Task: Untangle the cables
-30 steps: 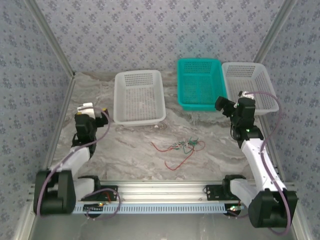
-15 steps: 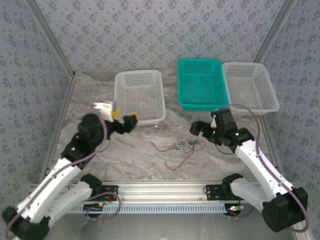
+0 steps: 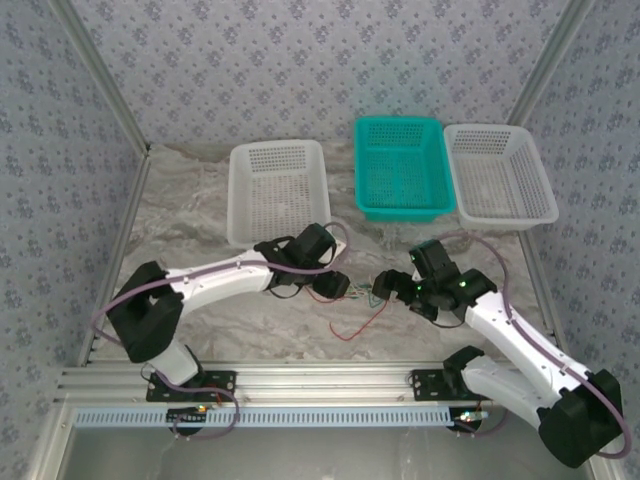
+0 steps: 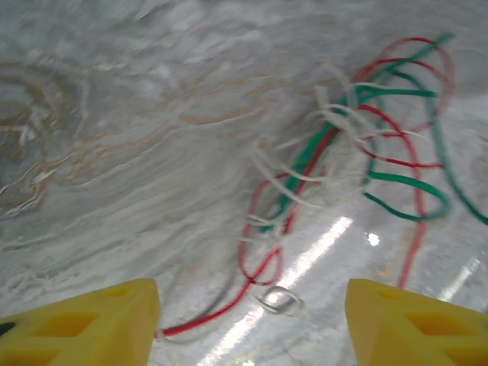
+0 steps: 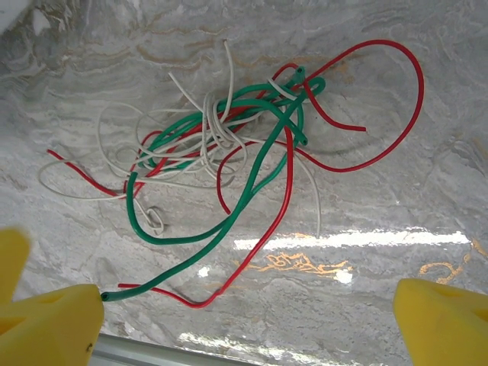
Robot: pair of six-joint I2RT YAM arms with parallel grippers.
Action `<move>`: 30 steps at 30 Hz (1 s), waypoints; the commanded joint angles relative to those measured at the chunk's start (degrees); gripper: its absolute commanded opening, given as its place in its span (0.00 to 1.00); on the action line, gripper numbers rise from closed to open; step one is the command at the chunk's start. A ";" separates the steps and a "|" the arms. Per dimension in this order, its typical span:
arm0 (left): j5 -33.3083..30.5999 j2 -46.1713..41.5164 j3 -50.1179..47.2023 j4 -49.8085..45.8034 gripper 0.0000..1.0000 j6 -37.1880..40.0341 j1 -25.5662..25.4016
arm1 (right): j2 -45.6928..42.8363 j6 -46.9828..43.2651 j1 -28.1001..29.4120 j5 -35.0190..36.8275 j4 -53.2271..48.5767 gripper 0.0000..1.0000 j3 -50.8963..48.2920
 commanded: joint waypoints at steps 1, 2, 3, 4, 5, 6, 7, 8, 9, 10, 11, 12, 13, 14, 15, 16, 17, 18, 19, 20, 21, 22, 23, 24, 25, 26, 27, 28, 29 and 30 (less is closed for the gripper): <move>1.61 -0.42 0.17 -2.61 0.65 -1.16 2.33 | -1.13 1.64 0.50 0.26 -0.95 1.00 0.50; 1.59 -0.23 -0.46 -2.64 0.67 -1.72 2.56 | -1.01 1.38 0.48 0.14 -1.10 1.00 0.70; 1.99 0.19 -0.85 -2.85 0.68 -1.95 2.87 | -0.90 1.29 0.47 0.12 -1.09 1.00 1.00; 3.43 1.02 -1.26 -2.95 0.69 -2.17 3.27 | -0.71 1.11 0.50 0.15 -1.01 1.00 1.21; 5.01 1.81 -1.89 -2.29 0.68 -2.71 3.60 | -0.46 1.02 0.51 0.12 -0.87 1.00 1.54; 6.97 2.23 -2.68 -0.62 0.67 -3.48 3.82 | -0.23 0.77 0.50 0.06 -0.72 1.00 1.74; 9.56 2.46 -4.01 2.48 0.64 -4.79 4.16 | 0.26 0.54 0.51 0.04 -0.63 1.00 2.09; 12.40 2.65 -5.37 6.20 0.62 -6.46 4.39 | 0.64 0.25 0.50 0.12 -0.67 1.00 2.49; 14.65 2.86 -6.46 9.28 0.61 -8.00 4.71 | 1.23 -0.04 0.52 0.12 -0.93 1.00 2.91; 15.27 3.35 -6.82 10.50 0.60 -9.00 4.92 | 1.72 -0.35 0.46 0.13 -1.50 1.00 3.36; 14.66 4.09 -6.79 10.35 0.57 -9.32 5.18 | 2.02 -0.44 0.56 0.13 -1.85 1.00 4.02; 13.85 4.76 -6.58 9.66 0.53 -9.26 5.41 | 2.19 -0.49 0.58 0.13 -2.07 1.00 4.41; 13.59 5.17 -6.71 9.64 0.46 -9.25 5.69 | 2.20 -0.62 0.56 0.14 -2.11 1.00 4.73; 13.54 5.24 -7.19 10.21 0.29 -9.54 5.81 | 2.02 -0.57 0.69 0.32 -2.15 1.00 5.06; 13.77 5.04 -7.83 11.33 0.07 -9.98 6.02 | 1.82 -0.70 0.68 0.62 -2.29 1.00 5.48; 14.38 4.64 -8.22 12.26 0.00 -10.19 6.06 | 1.57 -1.19 0.68 0.86 -2.29 1.00 5.81; 15.32 4.01 -8.42 12.94 0.00 -10.38 5.99 | 1.14 -2.39 0.77 1.29 -2.05 1.00 6.44; 16.47 3.07 -8.51 13.44 0.00 -10.60 6.06 | 0.57 -4.07 0.98 2.32 -1.73 1.00 6.88; 17.27 1.84 -8.52 13.74 0.00 -10.85 5.93 | -0.11 -5.57 1.13 3.50 -1.09 1.00 7.23; 17.72 0.03 -8.35 13.70 0.00 -11.11 5.91 | -1.28 -8.65 1.64 5.00 0.90 1.00 7.39; 17.92 -1.92 -8.01 13.13 0.00 -11.06 5.84 | -2.24 -11.03 2.12 6.54 2.64 1.00 7.49; 17.84 -3.88 -7.38 11.99 0.00 -10.66 5.74 | -3.28 -14.52 2.71 8.72 4.52 1.00 7.45; 17.14 -6.01 -6.41 10.23 0.00 -9.80 5.61 | -4.44 -17.85 3.39 11.53 7.07 1.00 7.23; 16.24 -7.83 -5.21 7.74 0.00 -8.77 5.46 | -5.46 -20.37 4.22 13.53 10.69 1.00 6.68; 15.74 -9.35 -3.96 5.70 0.00 -7.62 5.21 | -6.46 -23.27 5.28 14.87 14.58 1.00 5.74; 15.25 -10.87 -2.66 3.43 0.00 -6.22 4.95 | -7.47 -27.04 6.49 15.11 19.28 1.00 4.31; 15.06 -11.97 -1.43 1.37 0.00 -4.99 4.60 | -8.08 -30.68 7.85 15.27 24.29 1.00 2.50; 15.03 -12.76 -0.44 -0.02 0.00 -3.97 4.28 | -8.35 -34.51 8.97 14.74 28.00 1.00 1.28; 15.03 -13.56 0.53 -1.15 0.00 -3.00 3.76 | -8.38 -40.72 10.87 12.96 33.94 1.00 -0.97; 15.04 -14.16 1.26 -1.79 0.00 -2.31 3.22 | -7.79 -46.39 12.54 11.94 37.44 1.00 -2.06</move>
